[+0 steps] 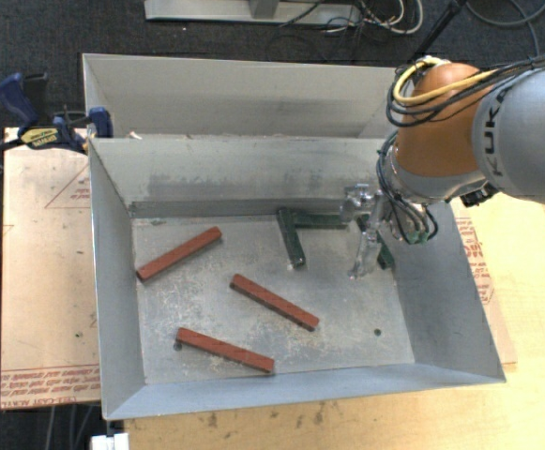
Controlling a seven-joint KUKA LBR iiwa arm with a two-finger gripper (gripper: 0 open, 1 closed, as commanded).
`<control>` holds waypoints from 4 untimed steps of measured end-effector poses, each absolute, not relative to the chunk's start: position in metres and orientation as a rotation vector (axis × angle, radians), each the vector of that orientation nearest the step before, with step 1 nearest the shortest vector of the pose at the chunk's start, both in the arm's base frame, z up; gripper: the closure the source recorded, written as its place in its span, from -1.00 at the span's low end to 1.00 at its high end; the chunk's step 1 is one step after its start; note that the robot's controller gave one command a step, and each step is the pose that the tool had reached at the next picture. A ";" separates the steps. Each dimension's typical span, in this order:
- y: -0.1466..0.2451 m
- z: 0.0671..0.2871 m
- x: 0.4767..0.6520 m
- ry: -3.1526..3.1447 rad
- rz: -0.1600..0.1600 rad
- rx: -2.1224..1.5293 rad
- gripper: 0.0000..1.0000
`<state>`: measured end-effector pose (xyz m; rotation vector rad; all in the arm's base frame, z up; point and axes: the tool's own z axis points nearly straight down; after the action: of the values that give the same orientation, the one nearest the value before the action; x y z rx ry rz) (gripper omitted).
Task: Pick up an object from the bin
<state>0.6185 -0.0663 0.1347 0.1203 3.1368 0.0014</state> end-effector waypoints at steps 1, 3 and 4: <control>-0.066 0.135 0.619 3.137 0.001 0.120 -1.00; -0.035 0.073 0.640 3.133 0.002 0.047 1.00; -0.035 0.071 0.639 3.136 0.001 0.045 -1.00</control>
Offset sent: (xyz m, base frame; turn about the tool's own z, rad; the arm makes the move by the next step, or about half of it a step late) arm 0.0202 0.0532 -0.0647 0.0669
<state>0.6389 -0.0349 0.0711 0.0451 3.1364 0.0011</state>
